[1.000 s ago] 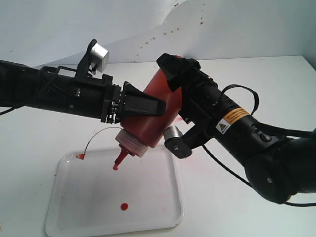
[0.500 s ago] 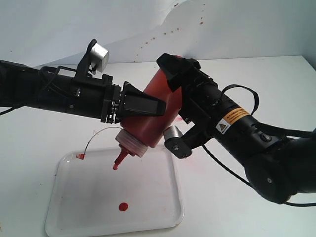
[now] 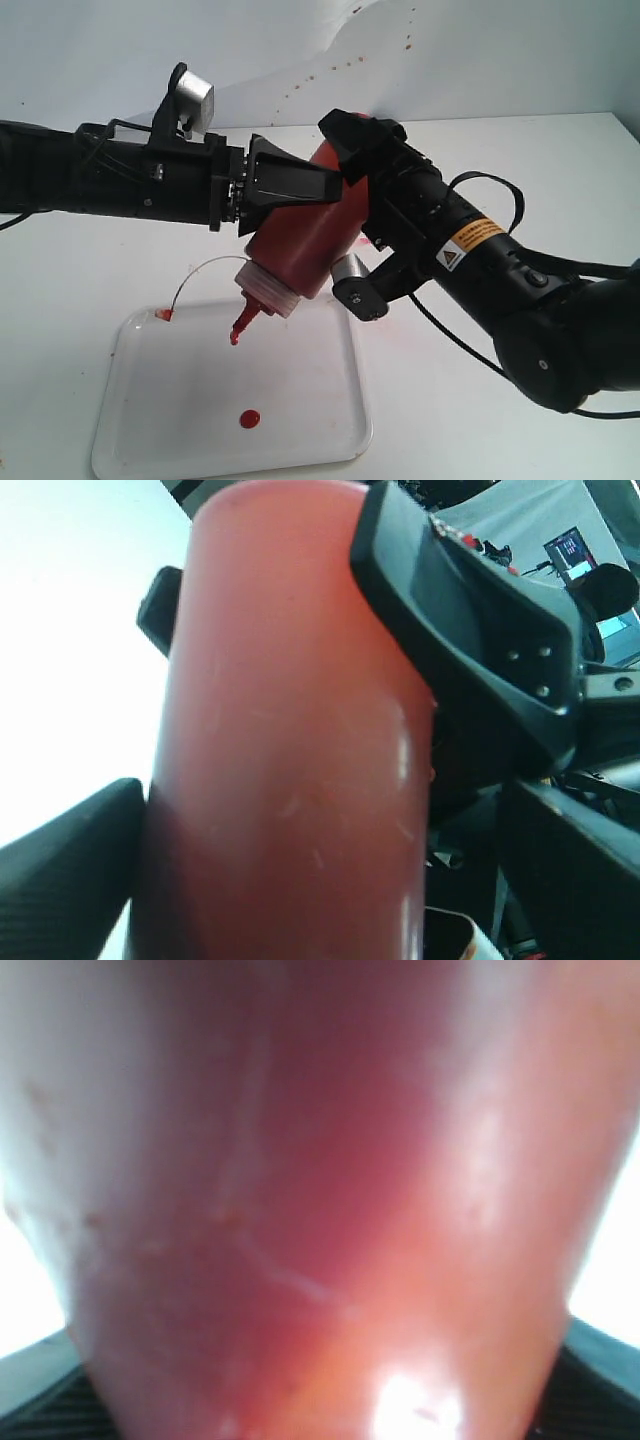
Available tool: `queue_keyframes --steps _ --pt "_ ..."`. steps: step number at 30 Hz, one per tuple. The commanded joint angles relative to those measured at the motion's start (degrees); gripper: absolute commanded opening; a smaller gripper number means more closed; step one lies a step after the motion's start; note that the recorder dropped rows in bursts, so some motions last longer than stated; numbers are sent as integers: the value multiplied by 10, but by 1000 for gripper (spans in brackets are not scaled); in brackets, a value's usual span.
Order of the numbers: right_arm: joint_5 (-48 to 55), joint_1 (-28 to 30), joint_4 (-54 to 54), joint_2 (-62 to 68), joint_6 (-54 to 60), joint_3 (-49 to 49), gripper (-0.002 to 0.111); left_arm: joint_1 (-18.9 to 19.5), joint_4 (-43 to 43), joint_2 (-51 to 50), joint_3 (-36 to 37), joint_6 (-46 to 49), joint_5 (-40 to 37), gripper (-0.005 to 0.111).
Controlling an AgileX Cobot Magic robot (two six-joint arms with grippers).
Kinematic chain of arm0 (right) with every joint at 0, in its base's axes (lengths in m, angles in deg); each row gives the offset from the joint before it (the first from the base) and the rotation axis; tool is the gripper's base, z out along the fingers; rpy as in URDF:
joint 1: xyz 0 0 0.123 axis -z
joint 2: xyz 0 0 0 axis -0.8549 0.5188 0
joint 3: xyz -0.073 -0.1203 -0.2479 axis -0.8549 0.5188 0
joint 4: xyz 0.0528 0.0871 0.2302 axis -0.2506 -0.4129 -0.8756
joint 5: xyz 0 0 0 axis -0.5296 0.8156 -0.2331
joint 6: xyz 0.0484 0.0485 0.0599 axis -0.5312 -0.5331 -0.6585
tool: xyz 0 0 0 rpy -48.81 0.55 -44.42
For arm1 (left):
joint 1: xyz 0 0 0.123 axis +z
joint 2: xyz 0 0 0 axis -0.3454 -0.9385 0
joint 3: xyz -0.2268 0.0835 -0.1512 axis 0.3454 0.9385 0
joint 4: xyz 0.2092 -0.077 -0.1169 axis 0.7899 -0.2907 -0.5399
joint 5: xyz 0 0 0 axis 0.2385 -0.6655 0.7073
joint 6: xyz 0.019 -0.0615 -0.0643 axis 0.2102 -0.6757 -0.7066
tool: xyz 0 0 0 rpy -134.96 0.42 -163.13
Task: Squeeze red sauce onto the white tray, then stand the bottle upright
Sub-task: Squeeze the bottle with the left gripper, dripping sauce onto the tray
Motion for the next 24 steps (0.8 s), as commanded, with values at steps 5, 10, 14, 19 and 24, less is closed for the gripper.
queue_keyframes --steps 5,10,14,19,24 --pt "-20 -1 3 -7 6 -4 0 -1 -3 5 -23 -5 -5 88" --pt "-20 -1 3 -7 6 -4 0 -2 24 2 -23 -5 23 78" --pt "-20 -1 3 -7 6 -4 0 -2 22 0 -23 -5 17 46" --pt "-20 -1 3 -7 6 -4 0 -2 34 0 -23 -3 11 0" --pt "-20 -1 3 -7 6 -4 0 -2 39 0 -23 -4 9 0"
